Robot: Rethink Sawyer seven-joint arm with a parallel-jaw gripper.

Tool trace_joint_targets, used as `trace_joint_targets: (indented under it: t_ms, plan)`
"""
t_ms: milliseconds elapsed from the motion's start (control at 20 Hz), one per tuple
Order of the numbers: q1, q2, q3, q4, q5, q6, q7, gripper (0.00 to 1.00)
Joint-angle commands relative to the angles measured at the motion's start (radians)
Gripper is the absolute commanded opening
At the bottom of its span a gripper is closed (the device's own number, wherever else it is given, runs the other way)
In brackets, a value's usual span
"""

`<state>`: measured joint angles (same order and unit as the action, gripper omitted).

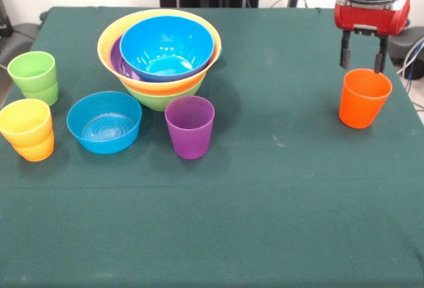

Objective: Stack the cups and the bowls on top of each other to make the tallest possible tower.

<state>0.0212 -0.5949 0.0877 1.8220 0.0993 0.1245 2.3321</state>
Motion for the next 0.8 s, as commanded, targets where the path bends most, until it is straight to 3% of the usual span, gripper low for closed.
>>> trace_joint_targets:
  t_ms: [50, 550, 800]
  plan:
    - [0.024, 0.050, -0.047, 0.013, -0.052, 0.135, 0.030, 1.00]
    - [0.037, -0.003, -0.111, 0.044, -0.042, 0.173, 0.047, 1.00]
    - [0.053, 0.010, -0.151, 0.037, -0.052, 0.185, 0.035, 1.00]
